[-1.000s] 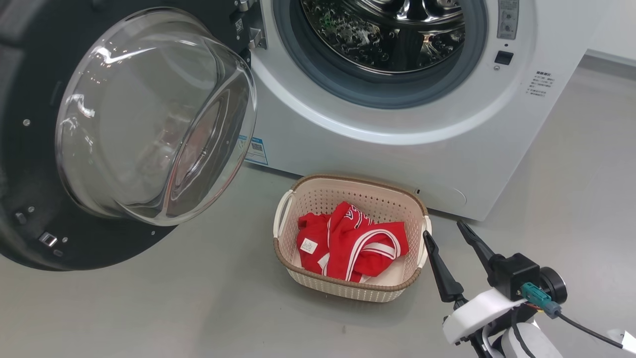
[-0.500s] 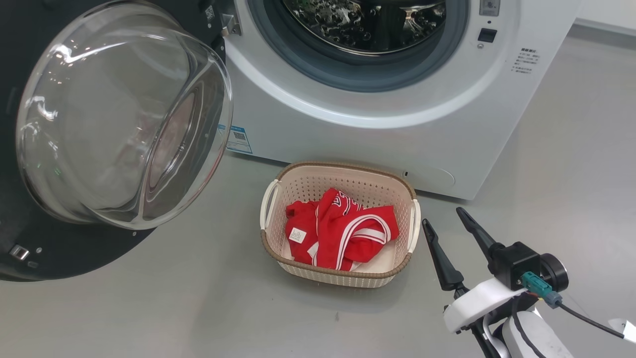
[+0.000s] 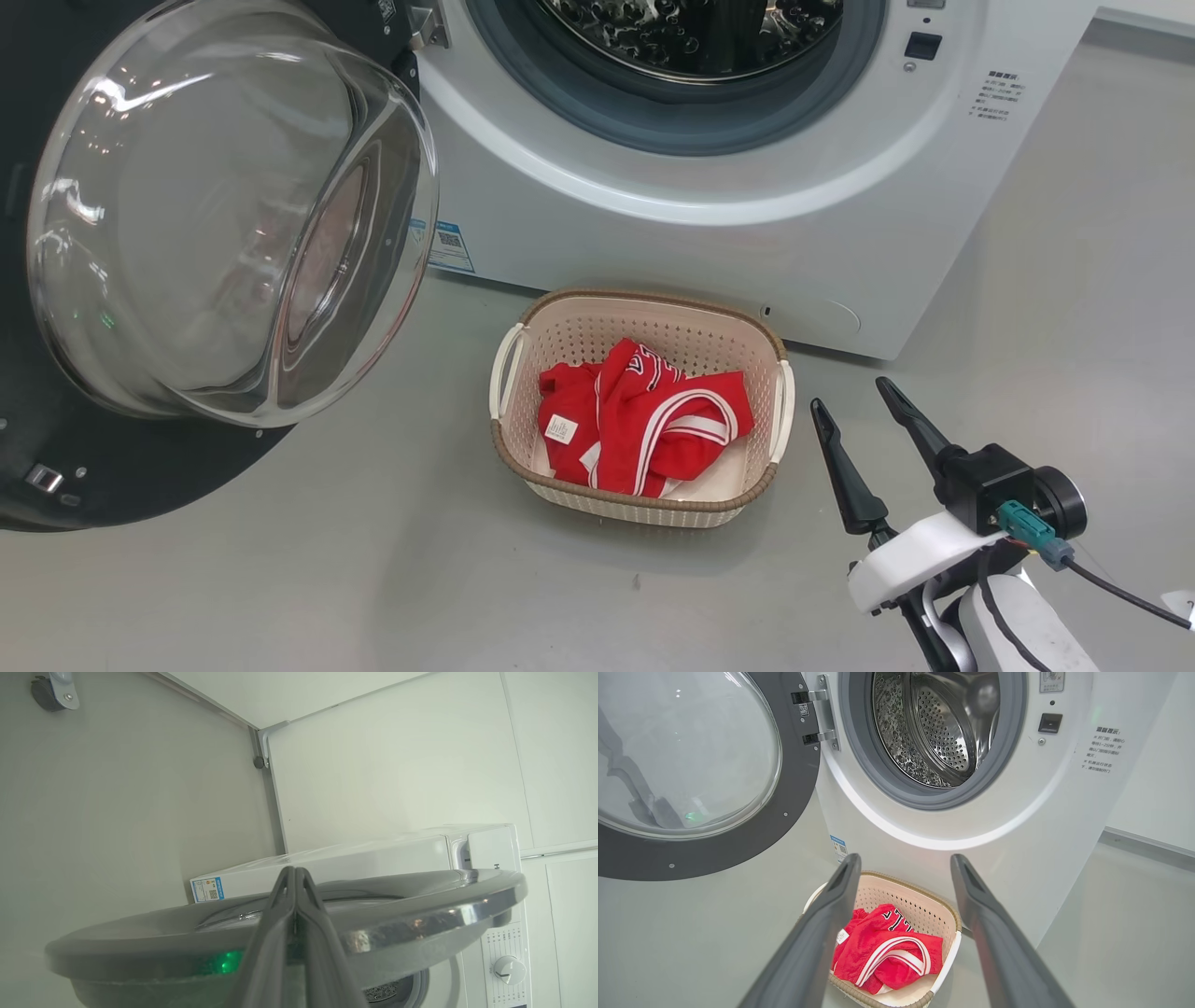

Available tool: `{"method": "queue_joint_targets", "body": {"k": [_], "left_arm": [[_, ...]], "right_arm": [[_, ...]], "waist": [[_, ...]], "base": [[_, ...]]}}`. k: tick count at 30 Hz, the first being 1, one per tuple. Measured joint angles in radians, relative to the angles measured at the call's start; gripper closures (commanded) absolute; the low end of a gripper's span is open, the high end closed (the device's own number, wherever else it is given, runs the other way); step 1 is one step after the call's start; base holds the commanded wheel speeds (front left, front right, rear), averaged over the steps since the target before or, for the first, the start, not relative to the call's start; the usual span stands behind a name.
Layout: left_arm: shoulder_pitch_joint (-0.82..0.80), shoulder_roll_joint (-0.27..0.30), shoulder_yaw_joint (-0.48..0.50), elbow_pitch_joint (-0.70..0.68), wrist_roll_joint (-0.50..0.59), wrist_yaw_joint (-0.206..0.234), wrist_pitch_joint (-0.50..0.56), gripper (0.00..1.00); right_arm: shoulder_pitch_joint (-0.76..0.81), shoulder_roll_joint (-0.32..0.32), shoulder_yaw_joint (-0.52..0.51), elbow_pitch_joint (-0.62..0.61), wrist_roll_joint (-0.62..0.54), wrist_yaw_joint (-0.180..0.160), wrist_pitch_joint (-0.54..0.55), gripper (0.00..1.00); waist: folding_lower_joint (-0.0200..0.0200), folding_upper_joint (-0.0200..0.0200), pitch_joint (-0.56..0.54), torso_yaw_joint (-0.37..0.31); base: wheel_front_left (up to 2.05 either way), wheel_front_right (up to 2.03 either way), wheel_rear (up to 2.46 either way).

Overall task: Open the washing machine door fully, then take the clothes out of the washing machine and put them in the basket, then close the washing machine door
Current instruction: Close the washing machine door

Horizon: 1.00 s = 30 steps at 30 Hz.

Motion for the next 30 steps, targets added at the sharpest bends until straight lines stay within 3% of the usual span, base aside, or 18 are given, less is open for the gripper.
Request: {"method": "queue_joint_targets", "body": {"k": [18, 30], "left_arm": [[0.001, 0.000, -0.052, -0.032, -0.130, -0.132, 0.266, 1.00], [0.038, -0.015, -0.110, -0.114, -0.181, -0.170, 0.430, 1.00]], "right_arm": [[-0.003, -0.002, -0.012, -0.001, 0.000, 0.000, 0.000, 0.00], [-0.010, 0.000, -0.011, -0.002, 0.000, 0.000, 0.000, 0.00]], "waist": [[0.0000, 0.0000, 0.011, 0.022], [0.0000, 0.0000, 0.010, 0.019]], "base": [[0.00, 0.00, 0.00], [0.00, 0.00, 0.00]]}}
